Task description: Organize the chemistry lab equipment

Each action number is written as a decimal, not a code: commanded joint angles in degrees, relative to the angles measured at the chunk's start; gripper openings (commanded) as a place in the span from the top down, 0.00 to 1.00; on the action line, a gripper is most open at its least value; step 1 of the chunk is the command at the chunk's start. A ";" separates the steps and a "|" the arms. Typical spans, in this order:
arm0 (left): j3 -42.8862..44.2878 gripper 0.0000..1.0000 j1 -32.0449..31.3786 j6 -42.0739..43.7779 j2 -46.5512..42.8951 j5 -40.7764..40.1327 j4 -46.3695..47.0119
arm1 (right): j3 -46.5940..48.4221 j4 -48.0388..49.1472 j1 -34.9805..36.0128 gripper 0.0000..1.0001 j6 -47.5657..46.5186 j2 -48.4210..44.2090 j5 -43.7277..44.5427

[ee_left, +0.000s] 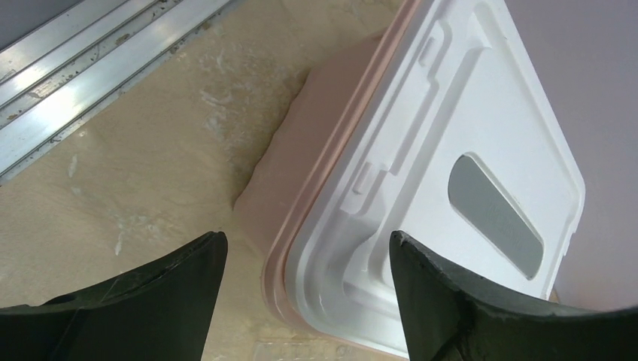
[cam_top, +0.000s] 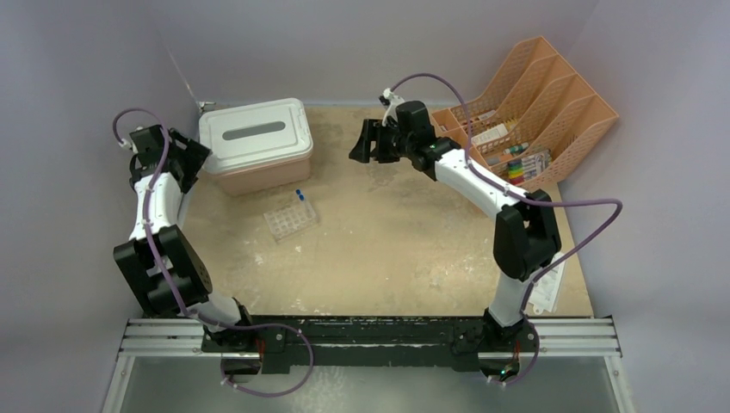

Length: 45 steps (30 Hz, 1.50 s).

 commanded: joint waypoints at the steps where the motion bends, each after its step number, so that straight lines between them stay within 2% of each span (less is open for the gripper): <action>1: 3.84 0.24 0.33 3.63 0.01 3.09 -0.43 | 5.94 -1.29 0.06 0.28 -1.68 2.01 -1.69; 4: 4.25 0.28 0.34 4.59 1.31 3.55 -2.54 | 10.11 -3.79 0.22 0.28 -2.89 4.71 -2.05; 7: 3.43 0.37 0.31 5.28 1.86 2.02 -5.09 | 11.34 -4.05 0.51 0.28 -2.97 5.77 -2.16; 14: 1.59 0.44 0.36 7.06 2.78 2.48 -5.64 | 13.51 -5.85 1.62 0.29 -3.46 7.24 -1.07; 24: 0.70 0.58 0.37 9.56 1.00 -5.84 -9.95 | 16.01 -8.27 3.83 0.29 -4.98 9.09 2.97; 28: -0.35 0.59 0.43 9.86 1.71 -5.35 -9.80 | 16.77 -8.71 4.43 0.30 -5.08 10.11 2.81; 31: -0.58 0.58 0.37 9.63 2.62 -3.08 -9.12 | 16.97 -8.80 4.67 0.30 -5.13 10.42 3.07; 37: 2.59 0.50 0.41 9.33 5.14 0.22 -8.25 | 17.07 -9.13 4.90 0.31 -3.63 10.33 5.32; 42: 6.55 0.38 0.27 10.41 6.24 -4.20 -9.67 | 15.89 -10.06 4.87 0.31 -1.71 9.48 8.44; 45: 10.00 0.34 0.16 12.01 7.10 -7.23 -13.52 | 15.46 -10.86 4.88 0.31 -1.48 8.65 9.36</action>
